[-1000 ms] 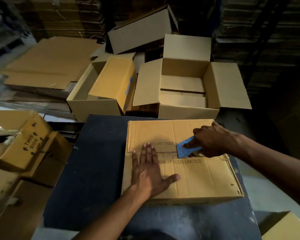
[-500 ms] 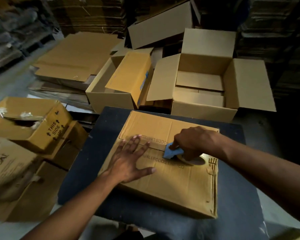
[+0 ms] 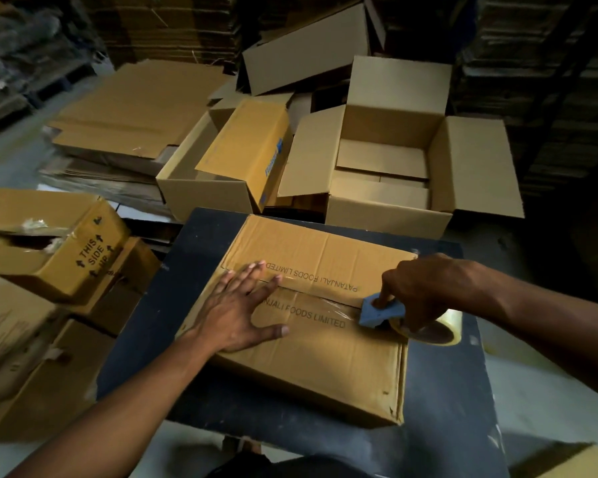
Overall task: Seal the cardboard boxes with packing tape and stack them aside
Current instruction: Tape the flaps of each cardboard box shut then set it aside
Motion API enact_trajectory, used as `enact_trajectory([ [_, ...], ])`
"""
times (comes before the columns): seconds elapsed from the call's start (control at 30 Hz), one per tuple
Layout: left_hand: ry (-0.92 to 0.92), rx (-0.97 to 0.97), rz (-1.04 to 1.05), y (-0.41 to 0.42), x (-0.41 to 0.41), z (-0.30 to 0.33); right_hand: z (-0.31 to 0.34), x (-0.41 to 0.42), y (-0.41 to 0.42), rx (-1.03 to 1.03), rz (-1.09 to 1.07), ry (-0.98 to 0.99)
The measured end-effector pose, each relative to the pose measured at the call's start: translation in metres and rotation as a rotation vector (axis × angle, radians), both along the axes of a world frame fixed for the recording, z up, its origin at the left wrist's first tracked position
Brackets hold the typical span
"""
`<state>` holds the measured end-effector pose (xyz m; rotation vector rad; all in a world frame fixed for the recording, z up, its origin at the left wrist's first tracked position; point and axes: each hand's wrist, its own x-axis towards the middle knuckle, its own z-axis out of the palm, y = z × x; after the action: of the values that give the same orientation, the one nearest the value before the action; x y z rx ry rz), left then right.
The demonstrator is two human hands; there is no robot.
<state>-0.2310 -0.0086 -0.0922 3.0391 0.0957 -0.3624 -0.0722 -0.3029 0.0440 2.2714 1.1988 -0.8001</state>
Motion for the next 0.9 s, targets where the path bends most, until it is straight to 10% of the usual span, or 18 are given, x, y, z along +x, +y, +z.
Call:
enact_trajectory([
  [0.9, 0.035, -0.153, -0.048, -0.186, 0.031, 0.007, 0.005, -0.007, -0.084, 0.089, -0.140, -0.028],
])
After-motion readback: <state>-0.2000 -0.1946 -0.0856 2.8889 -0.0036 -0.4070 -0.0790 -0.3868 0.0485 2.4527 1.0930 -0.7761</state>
